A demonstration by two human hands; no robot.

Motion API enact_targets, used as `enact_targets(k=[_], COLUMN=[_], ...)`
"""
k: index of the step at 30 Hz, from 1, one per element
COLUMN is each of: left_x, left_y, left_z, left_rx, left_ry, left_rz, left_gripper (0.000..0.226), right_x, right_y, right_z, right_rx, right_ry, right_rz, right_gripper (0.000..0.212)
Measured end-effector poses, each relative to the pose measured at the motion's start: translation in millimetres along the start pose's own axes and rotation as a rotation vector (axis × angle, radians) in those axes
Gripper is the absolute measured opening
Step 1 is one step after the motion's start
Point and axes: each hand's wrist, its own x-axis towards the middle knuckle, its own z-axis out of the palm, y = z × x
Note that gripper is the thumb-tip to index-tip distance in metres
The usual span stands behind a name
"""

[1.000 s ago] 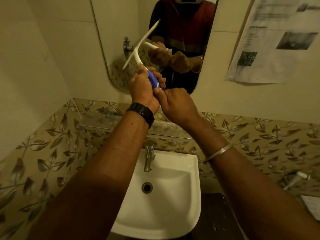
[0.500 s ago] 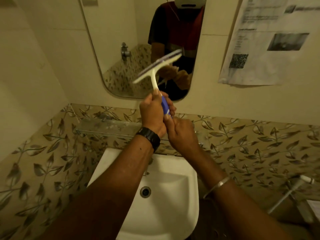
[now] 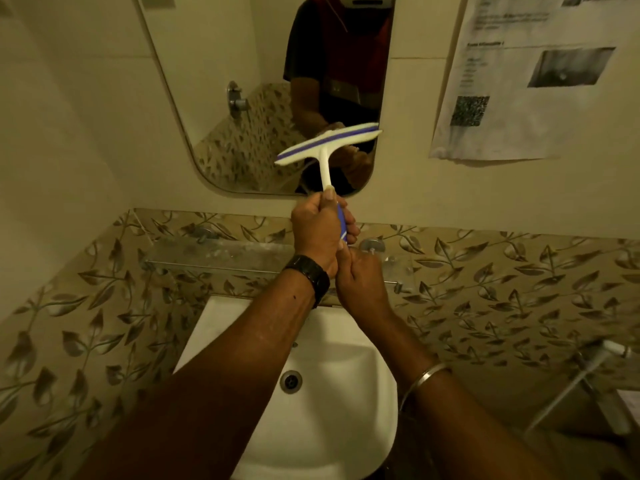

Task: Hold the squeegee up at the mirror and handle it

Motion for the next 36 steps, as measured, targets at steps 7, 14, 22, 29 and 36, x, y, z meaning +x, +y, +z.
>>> enact_targets(k=[7, 14, 22, 29, 36], left_x=[3, 54, 62, 26, 31], left_y=[33, 53, 29, -8, 16], left_z=[-25, -98, -87, -31, -55], left_rx=[-0.329, -0.773, -0.845, -0.836, -0.850], left_ry=[-0.025, 0.168, 0.161, 0.084, 0.076], left_rz=[-0.015, -0.054, -0.185, -0.263, -0.170], left_gripper=[0.039, 0.041, 0.043, 0.043, 0.046], right_x=[30, 93, 98, 67, 77], right_y=[-38, -102, -84, -35, -71], right_z=[-8, 38, 27, -32, -16], right_rx=[-0.307, -0.756, -0.907, -0.970, -0.928], right_ry=[-0.114, -0.387, -0.437, -0.461, -0.472], right_rz=[-0.176, -0.404, -0.386, -0.259, -0.357], right_gripper=[0.063, 0.056, 0.055, 0.059, 0.058])
